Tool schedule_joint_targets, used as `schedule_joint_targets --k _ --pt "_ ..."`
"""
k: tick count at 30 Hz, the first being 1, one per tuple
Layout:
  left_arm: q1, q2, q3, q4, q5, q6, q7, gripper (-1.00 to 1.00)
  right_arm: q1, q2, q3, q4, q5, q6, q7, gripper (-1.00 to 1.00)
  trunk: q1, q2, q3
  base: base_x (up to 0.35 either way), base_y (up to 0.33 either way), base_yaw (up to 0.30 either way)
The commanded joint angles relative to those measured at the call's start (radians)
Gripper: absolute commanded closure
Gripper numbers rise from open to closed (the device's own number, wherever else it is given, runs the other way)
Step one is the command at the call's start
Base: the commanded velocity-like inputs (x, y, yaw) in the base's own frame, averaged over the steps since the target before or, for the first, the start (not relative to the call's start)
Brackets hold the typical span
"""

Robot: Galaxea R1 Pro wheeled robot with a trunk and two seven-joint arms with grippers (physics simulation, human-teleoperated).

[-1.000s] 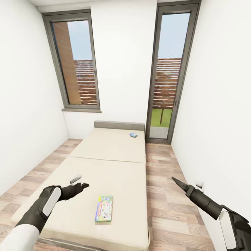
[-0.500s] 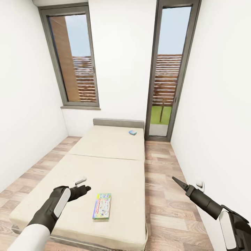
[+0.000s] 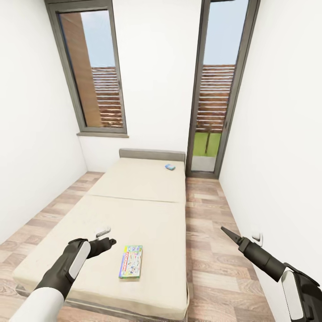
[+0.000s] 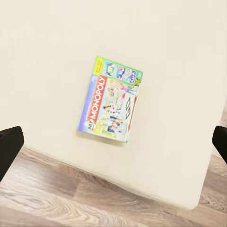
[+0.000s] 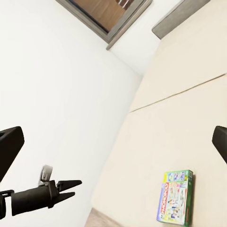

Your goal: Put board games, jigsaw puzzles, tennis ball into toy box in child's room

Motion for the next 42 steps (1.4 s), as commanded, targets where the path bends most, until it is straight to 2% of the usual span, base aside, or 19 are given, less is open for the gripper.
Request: schedule_joint_targets --k 1,11,20,28,42 --pt "-0.001 0.001 0.0 -0.002 0.011 0.005 0.009 -1.0 -0.001 0.0 -0.001 0.0 -0.004 0.006 0.001 -1.0 0.001 -0.002 -0.004 0.08 0.0 0.0" --pt "-0.001 0.005 0.0 -0.002 0.009 0.005 0.009 -1.0 -0.001 0.001 -0.001 -0.001 -0.007 0.006 0.001 -1.0 0.001 -0.002 -0.012 0.154 0.009 -0.022" --pt "-0.001 0.006 0.0 -0.002 0.011 0.005 0.008 -1.0 0.0 0.001 -0.001 0.0 -0.009 0.006 0.001 -1.0 0.001 -0.002 -0.012 0.181 0.124 -0.248" --pt "-0.001 0.006 0.0 -0.002 0.011 0.005 0.008 -1.0 0.0 0.002 -0.001 -0.001 -0.008 0.004 0.001 -1.0 0.001 -0.002 -0.012 0.042 0.009 -0.23" --pt "-0.001 0.006 0.0 -0.002 0.01 0.005 0.008 -1.0 0.0 0.003 -0.001 -0.001 -0.003 0.001 0.0 -1.0 0.001 -0.002 -0.012 0.084 0.084 -0.02"
